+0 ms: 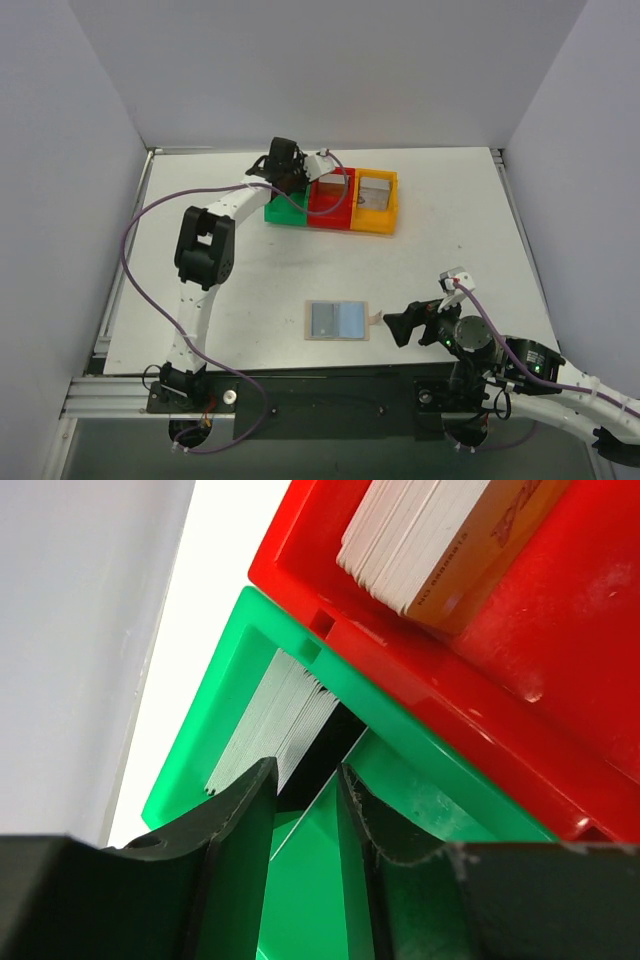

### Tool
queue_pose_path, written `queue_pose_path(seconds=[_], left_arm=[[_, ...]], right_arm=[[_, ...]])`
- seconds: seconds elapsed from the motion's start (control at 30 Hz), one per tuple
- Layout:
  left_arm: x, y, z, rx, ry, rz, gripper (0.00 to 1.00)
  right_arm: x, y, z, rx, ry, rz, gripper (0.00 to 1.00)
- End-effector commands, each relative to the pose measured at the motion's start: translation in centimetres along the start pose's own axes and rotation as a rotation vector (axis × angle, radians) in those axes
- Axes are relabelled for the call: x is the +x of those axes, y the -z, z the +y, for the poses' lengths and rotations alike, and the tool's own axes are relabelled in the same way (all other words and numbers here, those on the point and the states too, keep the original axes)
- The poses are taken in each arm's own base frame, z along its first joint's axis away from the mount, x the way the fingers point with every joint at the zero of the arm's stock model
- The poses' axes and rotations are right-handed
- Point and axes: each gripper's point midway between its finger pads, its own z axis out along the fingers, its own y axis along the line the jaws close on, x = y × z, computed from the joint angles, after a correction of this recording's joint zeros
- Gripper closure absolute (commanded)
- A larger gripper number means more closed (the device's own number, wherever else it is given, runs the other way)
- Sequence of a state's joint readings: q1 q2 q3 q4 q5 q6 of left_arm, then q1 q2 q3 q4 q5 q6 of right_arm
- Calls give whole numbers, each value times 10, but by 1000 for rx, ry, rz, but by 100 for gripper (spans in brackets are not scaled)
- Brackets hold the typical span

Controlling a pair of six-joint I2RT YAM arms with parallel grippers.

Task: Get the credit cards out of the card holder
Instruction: Place the credit card in the storage box, then reset both arms

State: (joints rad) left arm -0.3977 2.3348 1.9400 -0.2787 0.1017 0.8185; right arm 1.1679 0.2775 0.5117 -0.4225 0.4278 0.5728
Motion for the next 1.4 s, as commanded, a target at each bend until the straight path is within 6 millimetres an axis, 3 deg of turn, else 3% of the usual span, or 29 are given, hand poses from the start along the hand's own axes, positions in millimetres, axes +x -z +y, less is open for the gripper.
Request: queue_pose_path(seconds=[0.0,0.7,0.97,1.0,1.17,1.27,1.37], left_arm=[[-27,15,40,-115,6,-61,59],[-35,17,61,-225,-8,-83,58],[-50,48,39,-195,6,-116,59],[-43,48,30,-181,10,-105,59],[-57,74,38,-219,58,-157,58],[-63,85,33,-201,84,-164,58],[-65,94,16,-167,112,-164,55]], right_arm=[[1,-3,1,-1,1,-9,0],[2,-5,-1,15,12,-5,0],[-1,-4,4,-6,3,-12,0],[-2,-4,4,-7,3,-11,0],[-3,-1,4,-14,-22,-17,0],[-6,0,2,-4,-25,-30,0],[-9,-1,2,5,-20,-39,0]])
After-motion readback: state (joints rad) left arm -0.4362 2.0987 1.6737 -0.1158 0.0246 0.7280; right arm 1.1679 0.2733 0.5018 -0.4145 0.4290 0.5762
